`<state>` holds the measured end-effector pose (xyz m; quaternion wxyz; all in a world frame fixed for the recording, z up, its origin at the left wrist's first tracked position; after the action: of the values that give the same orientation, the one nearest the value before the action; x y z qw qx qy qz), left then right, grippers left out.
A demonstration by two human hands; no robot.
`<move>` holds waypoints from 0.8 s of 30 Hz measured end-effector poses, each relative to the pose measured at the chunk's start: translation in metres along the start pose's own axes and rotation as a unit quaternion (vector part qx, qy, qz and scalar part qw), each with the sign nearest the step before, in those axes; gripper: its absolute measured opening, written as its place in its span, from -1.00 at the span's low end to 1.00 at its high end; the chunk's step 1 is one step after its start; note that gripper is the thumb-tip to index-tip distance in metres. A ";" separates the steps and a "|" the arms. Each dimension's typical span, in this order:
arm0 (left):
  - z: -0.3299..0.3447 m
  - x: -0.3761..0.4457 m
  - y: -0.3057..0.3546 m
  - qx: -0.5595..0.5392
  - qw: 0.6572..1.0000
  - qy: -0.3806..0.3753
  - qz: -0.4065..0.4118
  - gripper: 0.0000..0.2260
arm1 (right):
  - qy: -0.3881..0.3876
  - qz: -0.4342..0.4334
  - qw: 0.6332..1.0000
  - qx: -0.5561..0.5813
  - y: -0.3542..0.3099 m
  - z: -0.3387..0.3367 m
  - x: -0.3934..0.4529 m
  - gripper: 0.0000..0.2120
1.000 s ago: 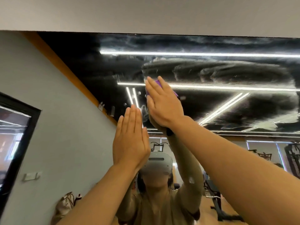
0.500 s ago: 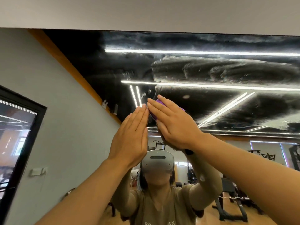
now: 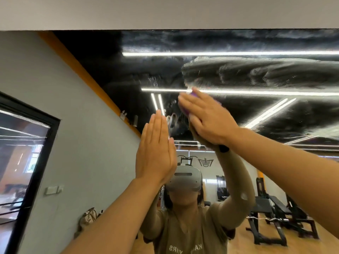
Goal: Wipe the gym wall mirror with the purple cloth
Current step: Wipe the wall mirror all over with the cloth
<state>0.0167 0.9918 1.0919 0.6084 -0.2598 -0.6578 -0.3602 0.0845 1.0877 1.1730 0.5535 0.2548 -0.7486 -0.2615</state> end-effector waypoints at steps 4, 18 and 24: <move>0.004 0.000 -0.002 0.009 1.000 -0.012 0.003 -0.46 | -0.060 -0.117 0.991 0.003 -0.049 0.023 -0.047 -0.50; 0.000 -0.002 -0.003 -0.002 1.000 -0.009 0.015 -0.47 | 0.004 0.025 1.000 -0.005 0.030 -0.009 0.045 -0.42; -0.003 -0.003 -0.006 -0.026 1.000 0.011 0.011 -0.48 | -0.056 -0.129 0.990 -0.002 -0.033 0.012 -0.002 -0.49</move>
<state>0.0144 0.9865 1.0877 0.6125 -0.2790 -0.6383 -0.3736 0.0766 1.0657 1.1462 0.4726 0.3329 -0.7388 -0.3463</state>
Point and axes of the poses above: each hand's wrist, its own x-axis towards the middle knuckle, its own z-axis out of the palm, y = z × x, the point moved 10 cm from there along x, towards the middle knuckle, and after that the axes turned 13 degrees about -z, right-handed, at the moved point
